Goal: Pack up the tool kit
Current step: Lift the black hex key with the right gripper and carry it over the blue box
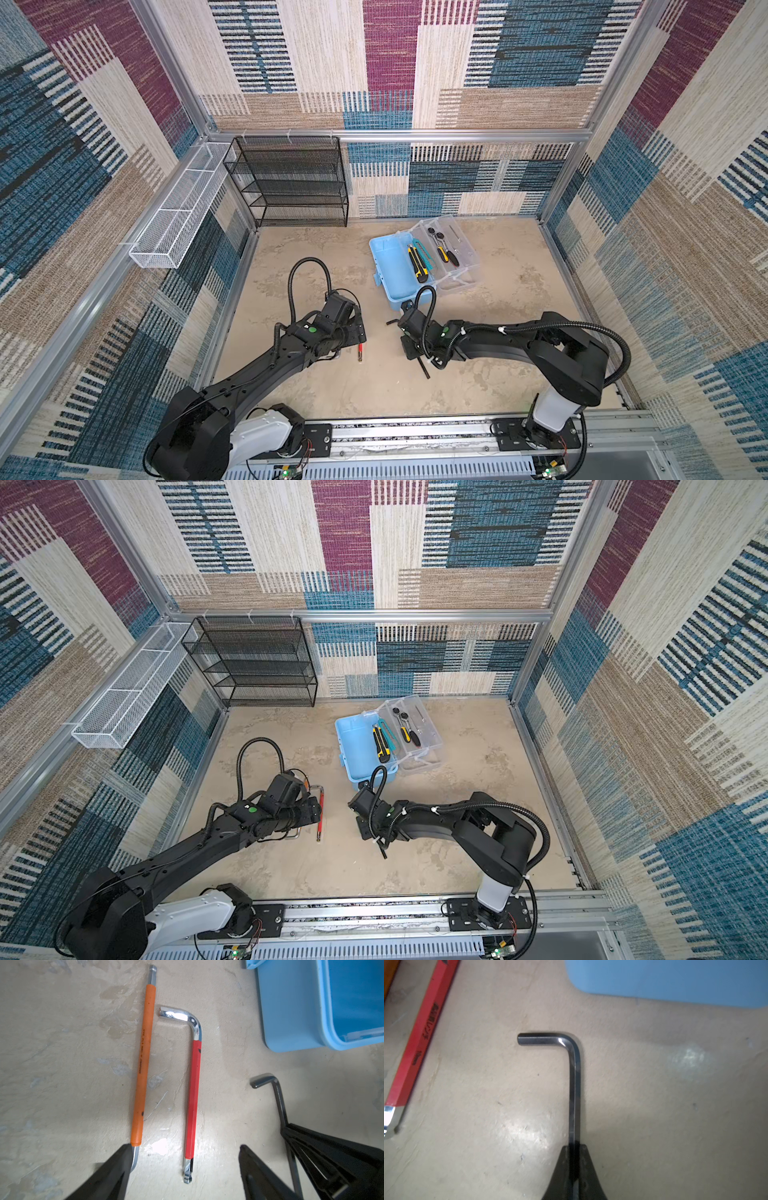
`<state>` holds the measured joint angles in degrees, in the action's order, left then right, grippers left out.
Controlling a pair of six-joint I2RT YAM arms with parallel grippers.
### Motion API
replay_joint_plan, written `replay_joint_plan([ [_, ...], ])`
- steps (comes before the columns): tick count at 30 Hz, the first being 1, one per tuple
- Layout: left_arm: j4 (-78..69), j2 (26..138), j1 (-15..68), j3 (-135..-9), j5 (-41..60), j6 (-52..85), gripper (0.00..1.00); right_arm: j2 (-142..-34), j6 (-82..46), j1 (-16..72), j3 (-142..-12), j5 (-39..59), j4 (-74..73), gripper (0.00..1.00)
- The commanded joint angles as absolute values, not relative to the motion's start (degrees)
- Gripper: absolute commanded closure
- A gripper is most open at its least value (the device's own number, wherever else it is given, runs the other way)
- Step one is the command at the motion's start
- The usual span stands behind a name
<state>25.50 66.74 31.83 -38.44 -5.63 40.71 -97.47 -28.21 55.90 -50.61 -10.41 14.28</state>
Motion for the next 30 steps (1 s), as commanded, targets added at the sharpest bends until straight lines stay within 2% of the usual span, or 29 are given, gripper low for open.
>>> replay_joint_plan([
  [1,26.3,66.7,31.8,-38.5,-5.8,41.0,0.17,-95.9,-28.2,55.8,-51.0,-9.0,15.3,0.99],
  [30,25.9,67.6,31.7,-38.9,-5.3,41.2,0.19,-89.9,-26.0,55.0,-50.0,-5.1,11.2,1.0],
])
